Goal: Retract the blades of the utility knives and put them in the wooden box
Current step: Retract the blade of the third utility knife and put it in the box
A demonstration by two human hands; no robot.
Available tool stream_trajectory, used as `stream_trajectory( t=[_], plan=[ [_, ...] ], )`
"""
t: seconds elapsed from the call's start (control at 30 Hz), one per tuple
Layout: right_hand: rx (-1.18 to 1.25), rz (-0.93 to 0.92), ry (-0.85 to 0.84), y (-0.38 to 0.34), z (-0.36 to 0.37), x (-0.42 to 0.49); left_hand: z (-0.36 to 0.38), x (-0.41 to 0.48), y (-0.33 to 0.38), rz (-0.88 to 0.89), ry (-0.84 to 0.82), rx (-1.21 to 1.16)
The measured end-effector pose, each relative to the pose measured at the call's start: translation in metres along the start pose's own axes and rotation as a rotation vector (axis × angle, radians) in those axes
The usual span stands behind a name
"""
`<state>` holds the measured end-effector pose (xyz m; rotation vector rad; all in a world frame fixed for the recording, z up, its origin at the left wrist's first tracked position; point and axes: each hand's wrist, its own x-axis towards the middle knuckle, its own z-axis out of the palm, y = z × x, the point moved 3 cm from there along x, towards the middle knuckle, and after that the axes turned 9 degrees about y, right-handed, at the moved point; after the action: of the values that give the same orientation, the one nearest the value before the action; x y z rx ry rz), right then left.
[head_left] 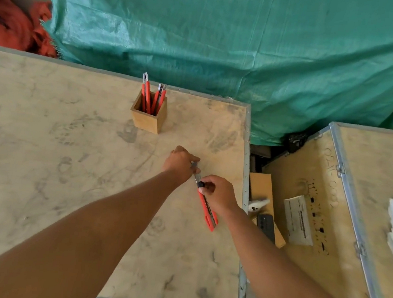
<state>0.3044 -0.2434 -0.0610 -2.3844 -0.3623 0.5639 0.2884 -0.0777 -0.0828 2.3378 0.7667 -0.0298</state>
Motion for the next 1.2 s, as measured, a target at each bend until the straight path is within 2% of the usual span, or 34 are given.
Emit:
stream_trajectory(
  t=[0.17,0.47,0.7,1.0,1.2],
  plan=[
    [0.123,0.053,-0.015,-0.006,0.000,-0.009,-0.011,-0.012,0.000,0.004,0.036,-0.219],
    [0.340,-0.023,0.100,-0.061,-0.022,-0.015,-0.082,-0.075,-0.011,-0.269,0.139,-0.836],
    [0.520,-0.142,0.112,-0.129,-0.037,-0.033,-0.123,-0.160,-0.020,-0.240,-0.108,-0.909],
    [0.545,-0.256,0.033,-0.189,-0.041,-0.064,-0.171,-0.190,-0.038,-0.177,0.026,-1.004],
    [0.474,-0.308,-0.105,-0.211,-0.043,-0.086,-0.205,-0.195,-0.035,-0.131,0.079,-1.098]
  ],
)
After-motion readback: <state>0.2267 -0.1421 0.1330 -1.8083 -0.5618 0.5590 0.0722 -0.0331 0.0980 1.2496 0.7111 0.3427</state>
